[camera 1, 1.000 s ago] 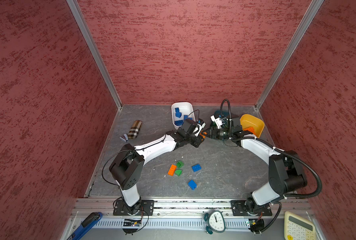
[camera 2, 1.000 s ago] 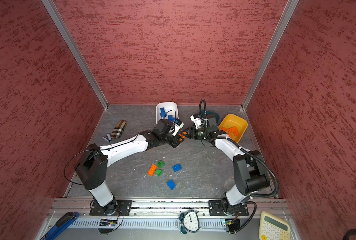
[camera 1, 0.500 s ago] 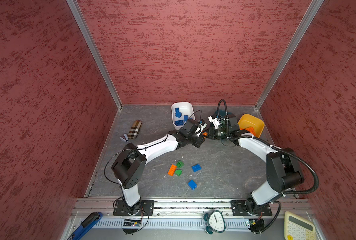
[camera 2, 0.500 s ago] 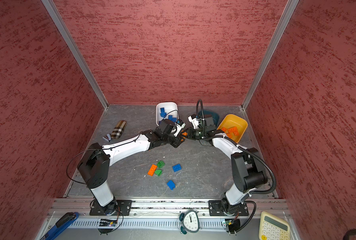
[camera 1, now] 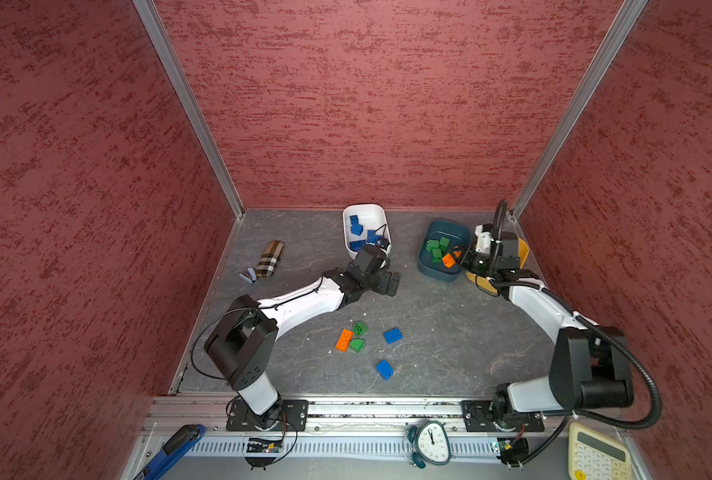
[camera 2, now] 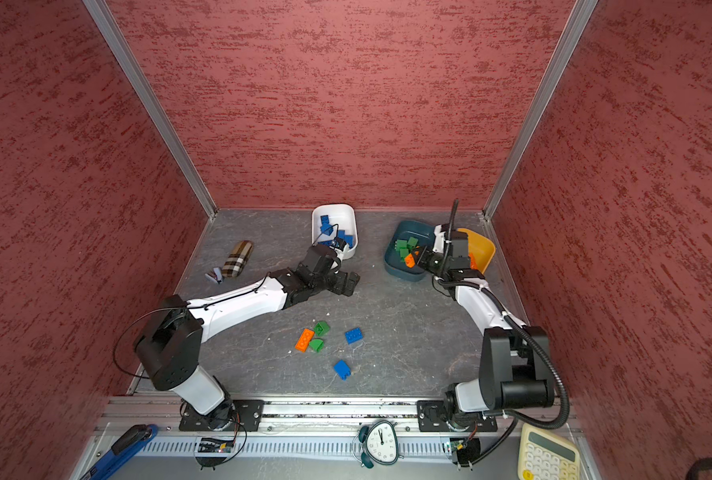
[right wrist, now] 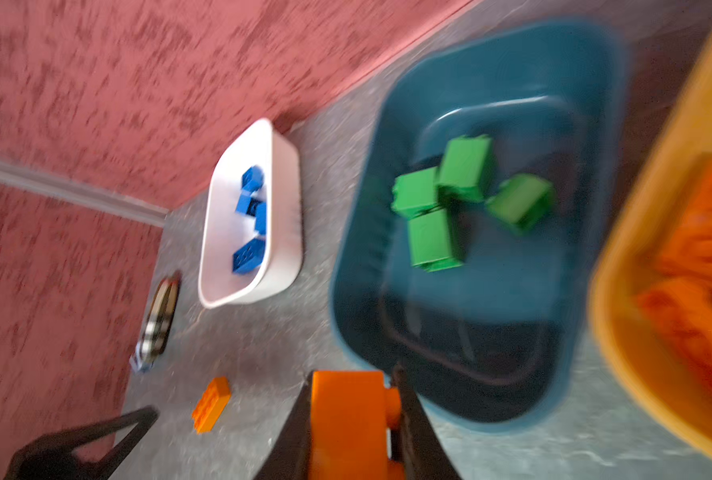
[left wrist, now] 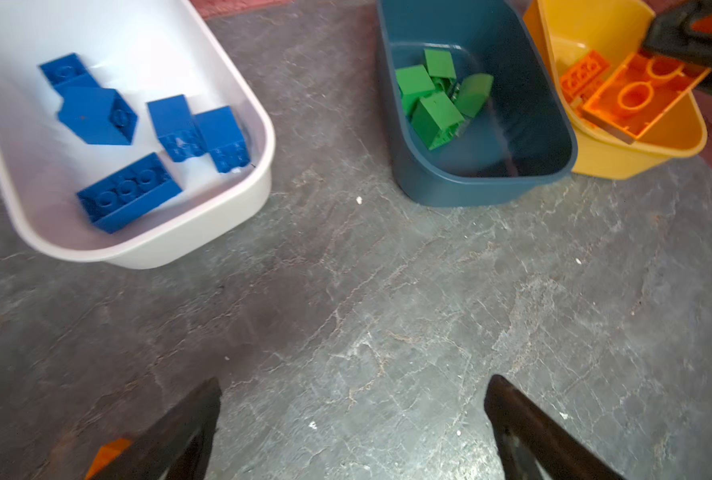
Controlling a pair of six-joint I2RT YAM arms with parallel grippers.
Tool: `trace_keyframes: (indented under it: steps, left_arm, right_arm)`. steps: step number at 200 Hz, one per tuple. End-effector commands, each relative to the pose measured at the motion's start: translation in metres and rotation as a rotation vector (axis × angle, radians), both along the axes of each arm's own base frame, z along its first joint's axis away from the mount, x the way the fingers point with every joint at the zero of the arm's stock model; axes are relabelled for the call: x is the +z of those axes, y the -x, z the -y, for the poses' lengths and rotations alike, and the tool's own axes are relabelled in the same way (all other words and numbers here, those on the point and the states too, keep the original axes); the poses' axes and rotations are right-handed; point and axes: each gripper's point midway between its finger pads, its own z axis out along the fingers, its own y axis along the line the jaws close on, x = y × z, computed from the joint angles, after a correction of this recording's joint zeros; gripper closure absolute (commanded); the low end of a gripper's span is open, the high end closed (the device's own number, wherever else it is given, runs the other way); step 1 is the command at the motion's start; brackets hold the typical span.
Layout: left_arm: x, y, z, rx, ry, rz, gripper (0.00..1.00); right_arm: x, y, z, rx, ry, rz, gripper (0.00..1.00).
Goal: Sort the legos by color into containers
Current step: 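Grasp the orange brick with the right gripper and open the left gripper, then drop the orange brick in the yellow tub while left returns to pile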
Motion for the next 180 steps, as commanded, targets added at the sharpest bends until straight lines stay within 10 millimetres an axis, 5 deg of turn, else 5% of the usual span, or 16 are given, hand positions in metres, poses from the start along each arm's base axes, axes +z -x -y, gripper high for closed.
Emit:
trace_keyframes:
  steps: [1,56,91,129,180]
  left_arm:
    - [0.031,-0.020,-0.029,0.156,0.106,0.083,0.00]
    - [0.032,-0.021,-0.095,0.370,0.191,0.078,0.01]
    - [0.032,-0.012,-0.130,0.486,0.178,0.096,0.00]
    - [0.027,0.000,-0.153,0.550,0.155,0.099,0.01]
    - [0.019,0.007,-0.170,0.595,0.149,0.079,0.01]
  right_arm:
    - [0.016,-0.007,0.046,-0.157,0.020,0.083,1.00]
    - [0.004,-0.010,0.139,-0.429,0.087,0.060,1.00]
    - [-0.013,-0.026,0.178,-0.480,0.143,0.015,1.00]
    - [-0.034,-0.055,0.205,-0.507,0.141,-0.051,1.00]
    - [-0.054,-0.108,0.202,-0.434,0.025,-0.075,0.87]
